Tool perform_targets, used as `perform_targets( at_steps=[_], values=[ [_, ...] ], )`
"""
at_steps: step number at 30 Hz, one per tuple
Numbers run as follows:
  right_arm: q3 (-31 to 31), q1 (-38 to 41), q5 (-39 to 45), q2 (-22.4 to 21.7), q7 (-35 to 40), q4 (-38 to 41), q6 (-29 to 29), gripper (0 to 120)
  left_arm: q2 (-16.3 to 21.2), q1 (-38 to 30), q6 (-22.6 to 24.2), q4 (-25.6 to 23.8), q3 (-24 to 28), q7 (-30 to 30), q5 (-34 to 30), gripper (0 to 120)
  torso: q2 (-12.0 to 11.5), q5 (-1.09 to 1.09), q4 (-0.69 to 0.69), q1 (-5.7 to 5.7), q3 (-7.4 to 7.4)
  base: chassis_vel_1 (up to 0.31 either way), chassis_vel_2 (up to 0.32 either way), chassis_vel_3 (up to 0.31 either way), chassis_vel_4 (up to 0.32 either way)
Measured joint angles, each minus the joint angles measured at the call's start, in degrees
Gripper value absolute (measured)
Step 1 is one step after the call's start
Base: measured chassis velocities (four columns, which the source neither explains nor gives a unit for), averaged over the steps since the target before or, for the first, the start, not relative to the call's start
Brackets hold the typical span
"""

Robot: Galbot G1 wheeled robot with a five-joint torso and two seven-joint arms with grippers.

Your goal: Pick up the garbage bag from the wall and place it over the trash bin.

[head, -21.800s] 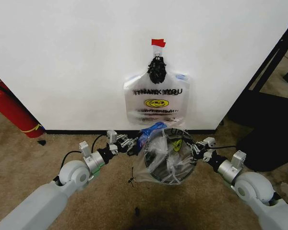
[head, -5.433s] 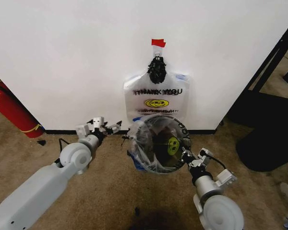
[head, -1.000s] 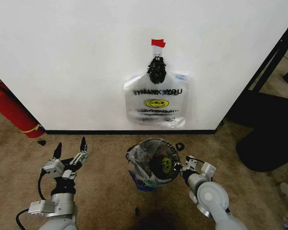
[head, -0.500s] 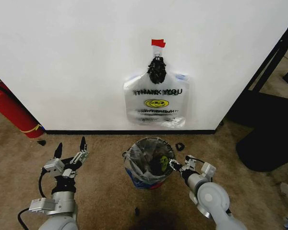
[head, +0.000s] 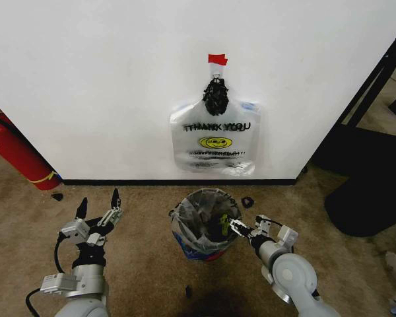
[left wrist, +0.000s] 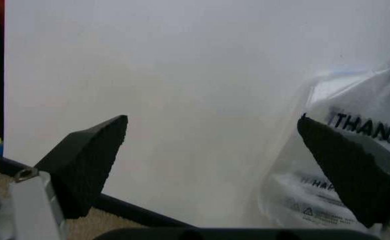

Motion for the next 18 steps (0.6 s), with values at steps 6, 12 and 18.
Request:
perform_targets(
  at_steps=[6, 12, 18],
  values=[
    [0.0, -0.6, -1.4, -0.4, -1.1, 0.1, 0.0, 100, 0.0, 0.0, 0.1, -0.2, -0.1, 0.0, 0.0, 100, 0.0, 0.00, 0.00, 0.00, 0.00, 0.000, 0.000, 0.000, 0.000],
    [-0.2, -1.3, -4.7, -0.4, -3.3, 0.6, 1.3, 100, 0.2, -0.1, 0.2, -0.2, -0.1, 0.1, 0.1, 100, 0.0, 0.00, 0.00, 0.00, 0.00, 0.000, 0.000, 0.000, 0.000],
    [0.7, -3.9, -18.5, -0.5, -10.9, 5.1, 11.5, 100, 0.3, -1.3, 0.5, 0.8, -0.1, -0.3, 1.8, 100, 0.0, -0.01, 0.01, 0.00, 0.00, 0.000, 0.000, 0.000, 0.000]
  ],
)
